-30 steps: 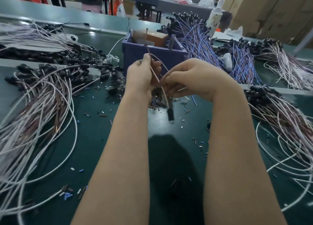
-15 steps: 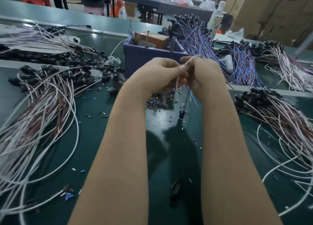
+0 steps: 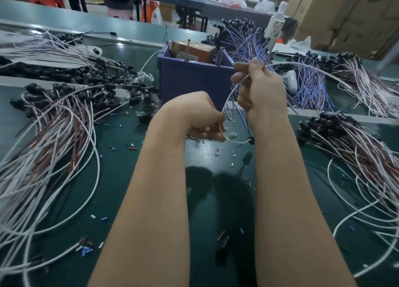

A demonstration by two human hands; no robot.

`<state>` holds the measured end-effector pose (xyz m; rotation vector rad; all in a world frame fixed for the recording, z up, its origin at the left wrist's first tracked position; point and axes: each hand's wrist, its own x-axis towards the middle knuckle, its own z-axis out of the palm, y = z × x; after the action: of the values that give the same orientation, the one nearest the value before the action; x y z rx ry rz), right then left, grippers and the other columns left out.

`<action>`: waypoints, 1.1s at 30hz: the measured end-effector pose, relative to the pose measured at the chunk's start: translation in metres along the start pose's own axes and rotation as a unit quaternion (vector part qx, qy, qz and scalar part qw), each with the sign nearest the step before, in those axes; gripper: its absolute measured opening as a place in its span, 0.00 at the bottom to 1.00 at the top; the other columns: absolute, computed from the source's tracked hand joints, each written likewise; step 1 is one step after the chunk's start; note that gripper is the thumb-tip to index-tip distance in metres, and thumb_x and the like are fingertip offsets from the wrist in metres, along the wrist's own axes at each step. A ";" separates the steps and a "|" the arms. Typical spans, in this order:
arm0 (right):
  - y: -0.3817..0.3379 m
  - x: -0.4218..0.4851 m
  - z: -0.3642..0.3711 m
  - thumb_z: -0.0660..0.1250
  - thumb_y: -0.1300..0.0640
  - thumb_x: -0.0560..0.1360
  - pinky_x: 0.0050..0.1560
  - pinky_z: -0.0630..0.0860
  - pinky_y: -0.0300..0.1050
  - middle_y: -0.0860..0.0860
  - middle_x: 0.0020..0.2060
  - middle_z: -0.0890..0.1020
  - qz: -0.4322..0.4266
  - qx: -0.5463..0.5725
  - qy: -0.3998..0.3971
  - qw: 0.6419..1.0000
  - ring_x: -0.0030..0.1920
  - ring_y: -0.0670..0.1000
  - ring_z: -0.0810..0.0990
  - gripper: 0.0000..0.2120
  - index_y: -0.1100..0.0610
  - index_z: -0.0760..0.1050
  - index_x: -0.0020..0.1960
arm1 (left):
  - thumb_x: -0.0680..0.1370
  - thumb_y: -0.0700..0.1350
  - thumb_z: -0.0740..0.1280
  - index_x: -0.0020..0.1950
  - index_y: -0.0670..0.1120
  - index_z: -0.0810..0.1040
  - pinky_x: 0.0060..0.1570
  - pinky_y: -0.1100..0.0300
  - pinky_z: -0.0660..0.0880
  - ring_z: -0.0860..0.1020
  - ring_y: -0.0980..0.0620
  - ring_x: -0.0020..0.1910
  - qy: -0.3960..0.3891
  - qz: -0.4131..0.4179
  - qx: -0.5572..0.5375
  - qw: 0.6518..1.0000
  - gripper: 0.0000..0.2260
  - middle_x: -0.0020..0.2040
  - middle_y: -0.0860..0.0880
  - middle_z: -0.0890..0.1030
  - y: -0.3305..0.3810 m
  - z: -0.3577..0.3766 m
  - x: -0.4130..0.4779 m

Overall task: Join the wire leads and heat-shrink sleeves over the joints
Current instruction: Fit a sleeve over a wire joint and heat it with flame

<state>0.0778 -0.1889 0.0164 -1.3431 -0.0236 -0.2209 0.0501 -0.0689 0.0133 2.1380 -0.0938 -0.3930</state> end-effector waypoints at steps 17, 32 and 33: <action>0.001 -0.019 0.006 0.55 0.51 0.82 0.20 0.51 0.33 0.48 0.21 0.66 0.138 -0.347 -0.398 0.838 0.20 0.44 0.56 0.19 0.60 0.77 0.41 | 0.84 0.47 0.53 0.45 0.42 0.76 0.24 0.68 0.66 0.68 0.60 0.24 0.109 0.076 -0.610 0.781 0.16 0.26 0.54 0.71 -0.005 -0.008 0.008; -0.015 -0.007 0.005 0.54 0.57 0.82 0.29 0.64 0.32 0.41 0.27 0.73 -0.109 -0.287 -0.062 0.950 0.25 0.40 0.67 0.15 0.54 0.78 0.44 | 0.81 0.37 0.57 0.41 0.45 0.69 0.20 0.68 0.57 0.62 0.60 0.19 0.294 0.053 -0.609 0.735 0.09 0.31 0.51 0.70 -0.006 -0.018 0.008; -0.018 -0.008 0.004 0.55 0.54 0.82 0.28 0.62 0.31 0.40 0.22 0.71 -0.136 -0.368 -0.061 0.918 0.23 0.39 0.67 0.15 0.52 0.79 0.45 | 0.81 0.37 0.57 0.42 0.45 0.69 0.20 0.68 0.56 0.60 0.60 0.18 0.298 0.060 -0.608 0.733 0.08 0.31 0.51 0.69 -0.004 -0.019 0.007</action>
<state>0.0676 -0.1873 0.0333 -2.1092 -0.2543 -0.4051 0.0620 -0.0528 0.0180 0.8329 0.3225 0.3054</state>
